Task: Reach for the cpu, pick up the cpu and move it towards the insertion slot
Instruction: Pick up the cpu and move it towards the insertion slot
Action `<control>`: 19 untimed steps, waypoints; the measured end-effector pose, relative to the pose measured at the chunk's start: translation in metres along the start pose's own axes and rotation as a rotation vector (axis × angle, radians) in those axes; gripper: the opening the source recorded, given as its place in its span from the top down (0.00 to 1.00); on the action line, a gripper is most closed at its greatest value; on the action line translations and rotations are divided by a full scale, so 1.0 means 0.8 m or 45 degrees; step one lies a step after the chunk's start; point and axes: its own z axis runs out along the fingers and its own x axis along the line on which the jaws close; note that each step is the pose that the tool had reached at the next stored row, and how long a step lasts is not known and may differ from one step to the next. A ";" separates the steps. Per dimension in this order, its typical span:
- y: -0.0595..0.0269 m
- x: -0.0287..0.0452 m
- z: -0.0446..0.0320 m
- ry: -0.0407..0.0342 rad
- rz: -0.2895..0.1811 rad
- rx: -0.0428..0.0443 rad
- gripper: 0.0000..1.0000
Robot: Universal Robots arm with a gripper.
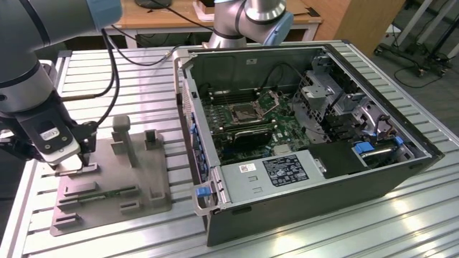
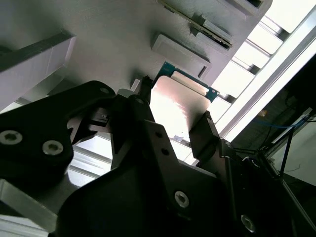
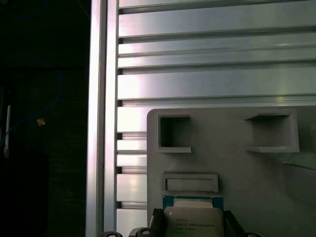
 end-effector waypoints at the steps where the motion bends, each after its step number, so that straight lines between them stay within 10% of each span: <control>1: 0.000 0.0000 -0.0012 0.0001 0.000 0.000 0.45; 19: 0.001 0.0001 -0.0191 0.0001 0.000 -0.002 0.45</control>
